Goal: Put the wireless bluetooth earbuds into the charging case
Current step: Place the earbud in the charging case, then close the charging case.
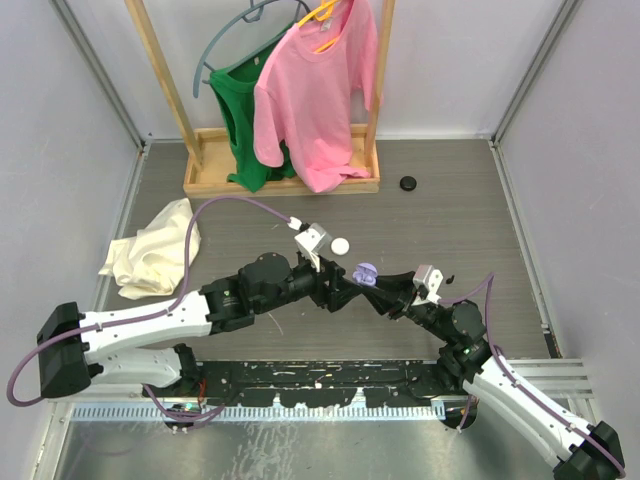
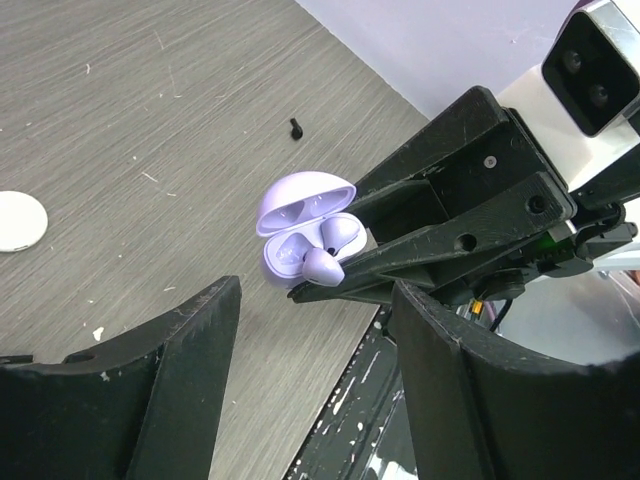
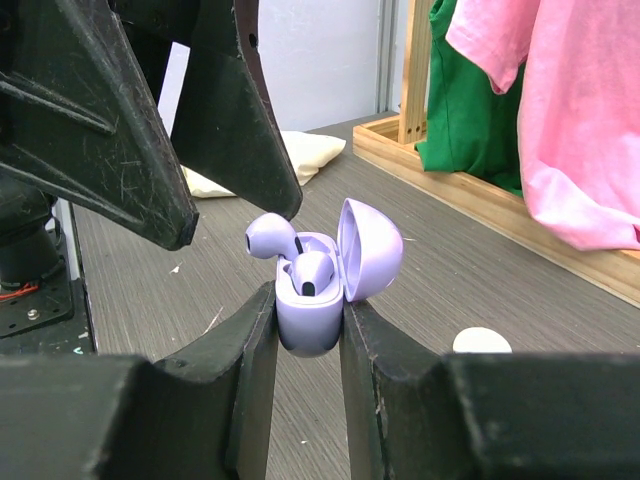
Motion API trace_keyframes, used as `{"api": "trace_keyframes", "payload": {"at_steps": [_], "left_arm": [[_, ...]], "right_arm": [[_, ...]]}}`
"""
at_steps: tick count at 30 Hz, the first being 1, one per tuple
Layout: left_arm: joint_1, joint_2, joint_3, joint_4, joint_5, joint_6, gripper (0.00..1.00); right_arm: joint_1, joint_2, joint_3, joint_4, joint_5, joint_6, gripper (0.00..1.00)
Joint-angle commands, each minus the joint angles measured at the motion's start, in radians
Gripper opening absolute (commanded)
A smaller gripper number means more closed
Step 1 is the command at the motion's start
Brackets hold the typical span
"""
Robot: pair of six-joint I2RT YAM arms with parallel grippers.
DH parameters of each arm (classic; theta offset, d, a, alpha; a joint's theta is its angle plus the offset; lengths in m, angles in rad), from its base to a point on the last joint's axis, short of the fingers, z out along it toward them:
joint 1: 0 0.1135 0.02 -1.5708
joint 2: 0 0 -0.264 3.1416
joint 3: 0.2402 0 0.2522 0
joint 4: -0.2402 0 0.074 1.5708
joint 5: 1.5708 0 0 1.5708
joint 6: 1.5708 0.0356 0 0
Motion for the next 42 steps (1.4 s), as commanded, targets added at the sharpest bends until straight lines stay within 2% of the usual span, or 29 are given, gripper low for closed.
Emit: {"api": "trace_keyframes", "payload": {"at_steps": [1,11,25,33,42], "left_arm": [[-0.018,0.023,0.067,0.013,-0.059,0.031,0.64],[-0.018,0.048,0.085,-0.048,-0.164,0.017,0.63],[0.014,0.031,0.068,-0.089,-0.192,-0.007,0.64],[0.063,0.005,0.06,-0.108,-0.123,-0.035,0.66],[0.177,-0.056,0.039,-0.108,0.141,-0.132,0.8]], "right_arm": [[0.002,0.006,-0.004,0.056,0.013,-0.001,0.01],[0.003,-0.003,-0.003,0.048,0.013,-0.002,0.01],[0.003,-0.005,-0.003,0.047,0.011,0.0,0.01],[0.002,0.003,-0.001,0.049,0.004,-0.001,0.01],[0.001,0.071,0.012,0.085,-0.062,0.008,0.01]]}}
